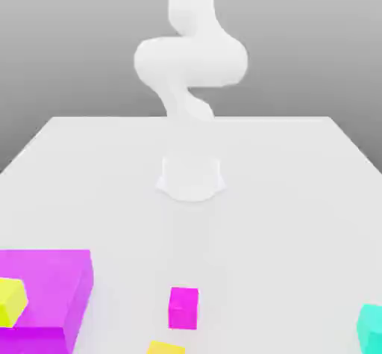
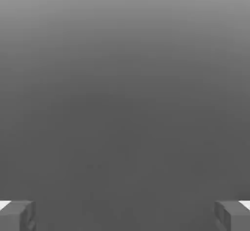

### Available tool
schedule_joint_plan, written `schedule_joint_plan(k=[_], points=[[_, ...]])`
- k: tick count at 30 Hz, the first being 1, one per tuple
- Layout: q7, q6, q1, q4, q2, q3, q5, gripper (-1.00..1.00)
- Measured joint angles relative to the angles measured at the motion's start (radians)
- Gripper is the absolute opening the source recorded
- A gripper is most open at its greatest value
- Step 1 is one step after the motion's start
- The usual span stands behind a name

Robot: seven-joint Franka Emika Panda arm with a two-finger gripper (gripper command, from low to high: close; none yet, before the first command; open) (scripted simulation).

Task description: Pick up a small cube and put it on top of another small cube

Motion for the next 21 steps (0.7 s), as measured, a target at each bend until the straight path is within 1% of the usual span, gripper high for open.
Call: schedule_joint_plan(k=[9, 16, 21], points=[[-0.254, 0.08, 0.154, 0.031, 0.333, 0.0, 0.032, 0.0], [-0.441, 0.142, 0.236, 0.055, 0.586, 0.037, 0.047, 0.0], [-0.554, 0.185, 0.304, 0.072, 0.768, 0.071, 0.028, 0.0]])
